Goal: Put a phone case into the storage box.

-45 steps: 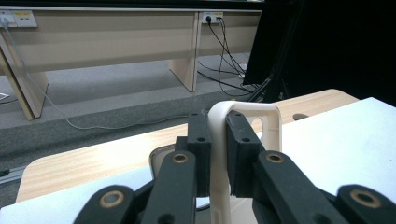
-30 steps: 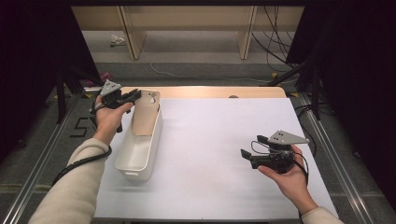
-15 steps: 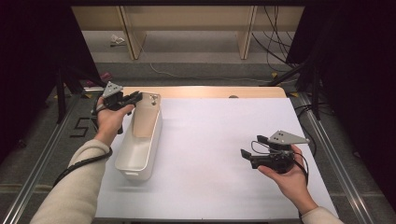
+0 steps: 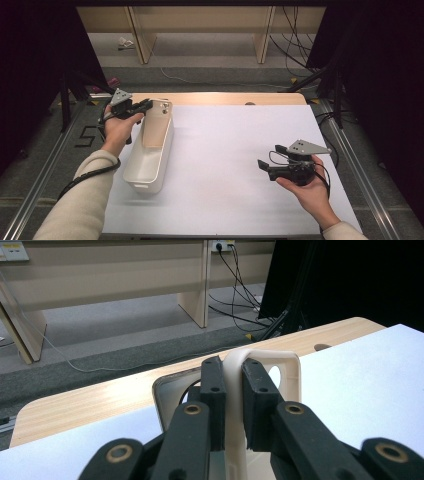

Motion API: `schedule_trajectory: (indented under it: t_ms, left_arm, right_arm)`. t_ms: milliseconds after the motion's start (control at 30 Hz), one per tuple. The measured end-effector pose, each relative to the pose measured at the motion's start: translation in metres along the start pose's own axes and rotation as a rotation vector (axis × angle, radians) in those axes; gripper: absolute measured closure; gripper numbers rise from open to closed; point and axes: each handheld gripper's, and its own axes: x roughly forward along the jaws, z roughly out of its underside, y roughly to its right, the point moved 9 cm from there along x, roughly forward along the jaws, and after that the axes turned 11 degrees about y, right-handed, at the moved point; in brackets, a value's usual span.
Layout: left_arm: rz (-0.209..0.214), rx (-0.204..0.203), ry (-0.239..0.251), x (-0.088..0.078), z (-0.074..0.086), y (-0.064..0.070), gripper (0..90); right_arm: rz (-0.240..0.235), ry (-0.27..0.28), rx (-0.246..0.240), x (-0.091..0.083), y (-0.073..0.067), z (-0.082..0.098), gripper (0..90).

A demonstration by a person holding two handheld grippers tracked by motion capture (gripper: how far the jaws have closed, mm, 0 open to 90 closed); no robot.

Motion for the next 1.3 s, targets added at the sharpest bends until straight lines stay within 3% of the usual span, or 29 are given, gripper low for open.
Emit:
schedule_trajectory:
  t_ms: [1300]
  left_arm:
    - [-0.002, -0.009, -0.029, 0.003, 0.0102, -0.0065, 80.9]
  right_arm:
    - [-0.001, -0.003, 0.002, 0.0007, 0.0004, 0.0008, 16.7]
